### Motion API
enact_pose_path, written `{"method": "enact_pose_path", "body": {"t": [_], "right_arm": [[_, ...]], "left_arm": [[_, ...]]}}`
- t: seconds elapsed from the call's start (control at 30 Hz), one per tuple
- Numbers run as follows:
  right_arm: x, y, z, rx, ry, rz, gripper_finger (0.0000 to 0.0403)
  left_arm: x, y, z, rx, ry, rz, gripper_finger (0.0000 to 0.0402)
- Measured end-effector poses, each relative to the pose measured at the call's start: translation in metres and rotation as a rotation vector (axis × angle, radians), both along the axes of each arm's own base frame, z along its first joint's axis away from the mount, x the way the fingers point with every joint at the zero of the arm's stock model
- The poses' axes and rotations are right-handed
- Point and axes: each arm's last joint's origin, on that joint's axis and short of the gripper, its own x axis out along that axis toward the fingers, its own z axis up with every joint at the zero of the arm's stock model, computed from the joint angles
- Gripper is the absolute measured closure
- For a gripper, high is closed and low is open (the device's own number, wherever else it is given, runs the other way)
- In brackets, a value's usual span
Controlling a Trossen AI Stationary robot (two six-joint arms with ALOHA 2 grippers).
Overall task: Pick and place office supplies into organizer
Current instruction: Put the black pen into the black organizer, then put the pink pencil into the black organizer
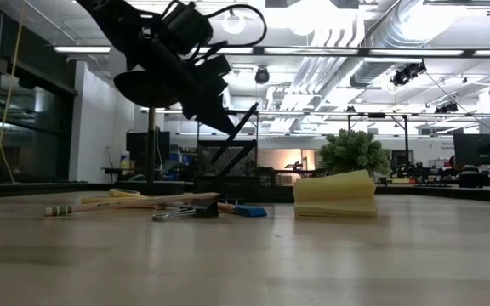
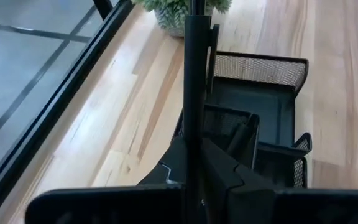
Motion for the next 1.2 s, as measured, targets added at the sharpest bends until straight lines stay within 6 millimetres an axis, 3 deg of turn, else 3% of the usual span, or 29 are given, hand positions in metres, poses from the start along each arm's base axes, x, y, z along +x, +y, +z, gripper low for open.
{"method": "enact_pose_path", "body": {"t": [0.37, 0.93, 1.2], "right_arm": [[0.001, -0.001, 0.000, 0.003, -0.002, -0.003, 0.0392], [0.005, -0.004, 0.000, 0.003, -0.002, -0.013, 0.0392], [0.007, -0.007, 0.000, -0.002, 0.001, -0.017, 0.0392]], "left_arm": [[-0.008, -0.005, -0.017, -0.059, 0.033, -0.034, 0.0387], [-0.008, -0.005, -0.017, -0.063, 0.018, -0.022, 0.0310], [-0.016, -0.013, 0.013, -0.045, -0.080, -0.075, 0.0315]]}}
